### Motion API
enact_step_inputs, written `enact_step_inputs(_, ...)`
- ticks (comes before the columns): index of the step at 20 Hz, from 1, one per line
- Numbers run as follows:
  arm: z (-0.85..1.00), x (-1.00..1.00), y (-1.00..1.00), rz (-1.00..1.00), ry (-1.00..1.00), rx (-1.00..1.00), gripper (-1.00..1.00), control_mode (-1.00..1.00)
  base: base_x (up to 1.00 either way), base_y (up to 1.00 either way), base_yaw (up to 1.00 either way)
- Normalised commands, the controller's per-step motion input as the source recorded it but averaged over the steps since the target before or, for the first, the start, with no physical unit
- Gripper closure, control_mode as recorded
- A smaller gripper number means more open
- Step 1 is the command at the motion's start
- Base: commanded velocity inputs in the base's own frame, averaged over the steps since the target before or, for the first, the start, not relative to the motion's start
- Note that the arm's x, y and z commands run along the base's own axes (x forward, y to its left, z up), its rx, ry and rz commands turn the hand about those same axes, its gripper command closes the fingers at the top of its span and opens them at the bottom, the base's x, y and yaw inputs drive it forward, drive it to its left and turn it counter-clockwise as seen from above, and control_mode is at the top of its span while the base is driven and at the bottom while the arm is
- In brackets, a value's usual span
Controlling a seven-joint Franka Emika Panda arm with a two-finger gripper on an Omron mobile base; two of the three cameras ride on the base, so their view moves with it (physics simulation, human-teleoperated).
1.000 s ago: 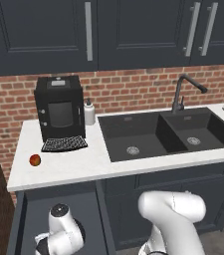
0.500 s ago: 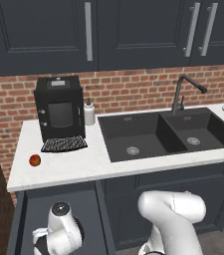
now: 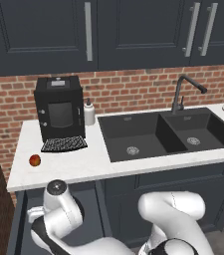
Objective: Pick the peeler from the drawer and place it on the counter.
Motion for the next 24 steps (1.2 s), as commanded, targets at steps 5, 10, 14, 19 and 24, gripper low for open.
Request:
enact_step_inputs(5,1.00,-0.32,-0.28,0.00,-0.13,0.00,1.00,-1.00,0.00,0.00,0.00)
enact_step_inputs(10,0.91,0.02,-0.61,0.00,-0.01,0.07,1.00,-1.00,0.00,0.00,0.00)
enact_step_inputs(14,0.83,0.44,-0.63,0.00,0.00,0.11,1.00,-1.00,0.00,0.00,0.00)
enact_step_inputs(19,0.39,0.67,-0.31,0.00,0.00,0.05,1.00,-1.00,0.00,0.00,0.00)
enact_step_inputs(24,0.01,0.71,-0.45,0.00,0.00,0.01,1.00,-1.00,0.00,0.00,0.00)
